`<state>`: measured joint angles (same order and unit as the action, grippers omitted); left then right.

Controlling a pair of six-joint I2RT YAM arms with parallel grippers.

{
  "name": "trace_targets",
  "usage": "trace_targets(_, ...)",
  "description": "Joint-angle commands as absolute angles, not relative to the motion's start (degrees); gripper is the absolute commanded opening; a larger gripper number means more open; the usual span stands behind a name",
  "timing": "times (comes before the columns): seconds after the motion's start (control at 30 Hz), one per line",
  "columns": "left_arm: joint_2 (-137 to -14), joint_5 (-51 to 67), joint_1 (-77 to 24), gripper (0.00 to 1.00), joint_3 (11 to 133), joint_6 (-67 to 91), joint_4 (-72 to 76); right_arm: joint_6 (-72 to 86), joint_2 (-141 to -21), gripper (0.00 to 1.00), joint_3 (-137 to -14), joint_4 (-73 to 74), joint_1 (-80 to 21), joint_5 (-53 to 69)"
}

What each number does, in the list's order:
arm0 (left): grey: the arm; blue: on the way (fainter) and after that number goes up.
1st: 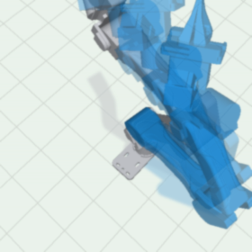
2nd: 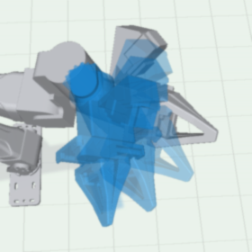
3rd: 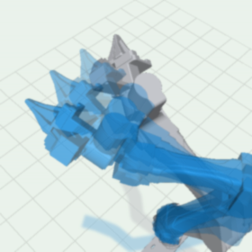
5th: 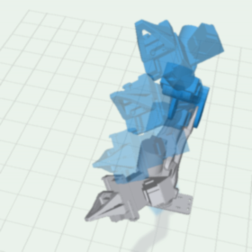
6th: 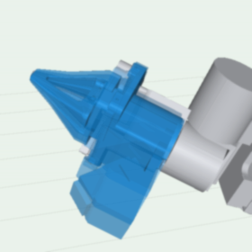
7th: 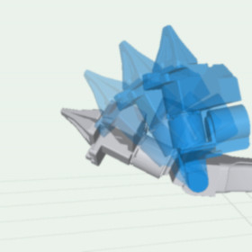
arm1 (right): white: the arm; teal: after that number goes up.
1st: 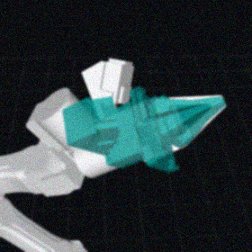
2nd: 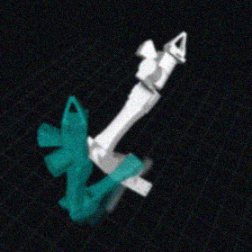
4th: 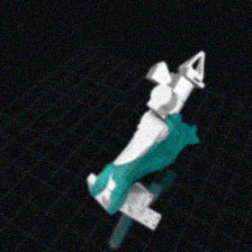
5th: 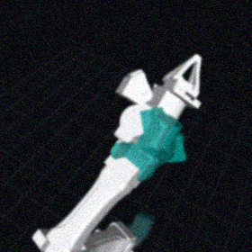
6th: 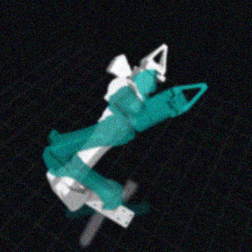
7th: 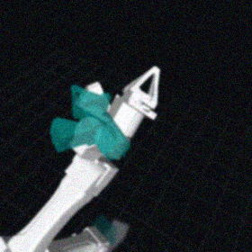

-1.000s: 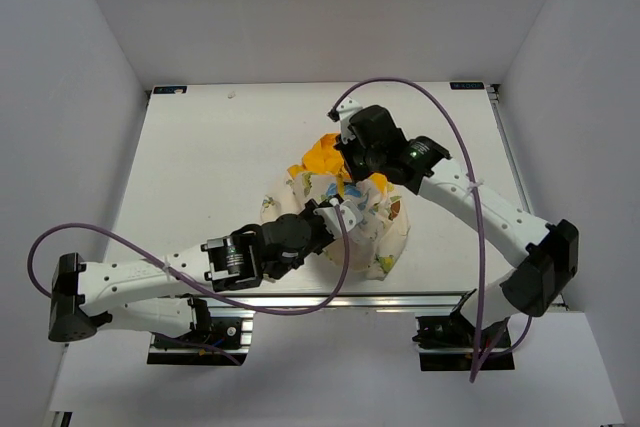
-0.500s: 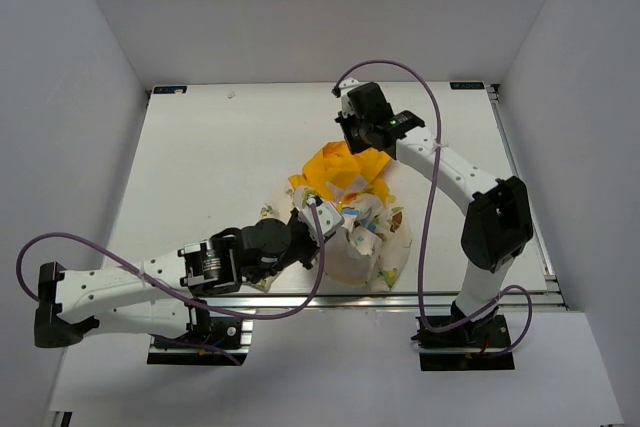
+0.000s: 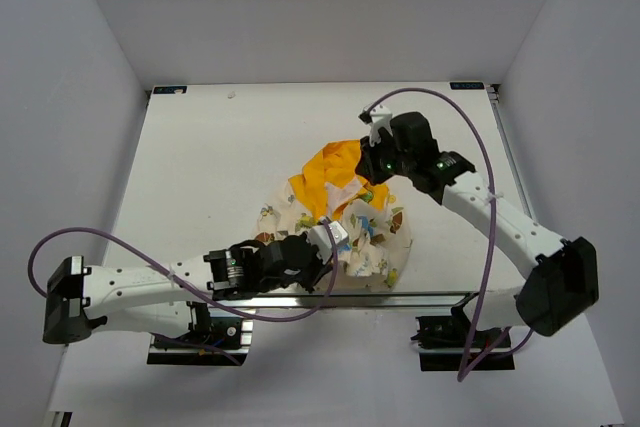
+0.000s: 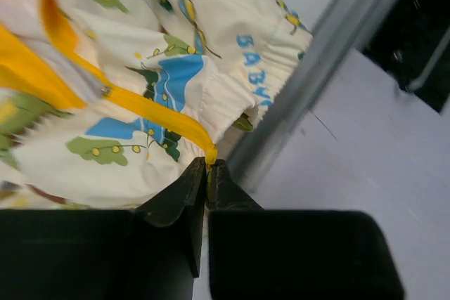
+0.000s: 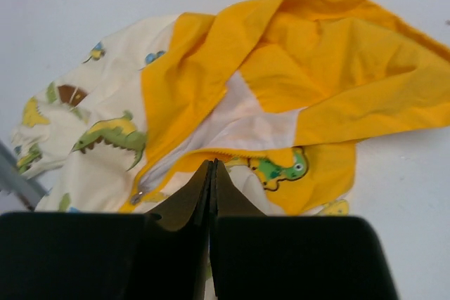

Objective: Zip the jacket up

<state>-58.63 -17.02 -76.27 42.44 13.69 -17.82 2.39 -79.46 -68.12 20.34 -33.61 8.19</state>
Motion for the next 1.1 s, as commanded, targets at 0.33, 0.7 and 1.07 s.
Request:
trace_targets(0.33, -60.8, 8.4, -76.6, 0.28, 34.0, 29.1, -22.4, 2.4, -80.2, 0.25, -58.5, 16.6, -44.3, 20.6)
trace_targets(0.7, -49.1, -19.2, -76.6, 0.98, 38.6, 45.3, -33.0, 5.9, -86.2, 0.45, -57.0, 17.3, -46.8, 9.3)
trace_targets(1.07, -60.5, -2.0, -49.1, 0.90, 32.3, 50.3, -18.2, 11.3, -85.9, 0.49, -49.1, 15.5, -46.8, 4.7)
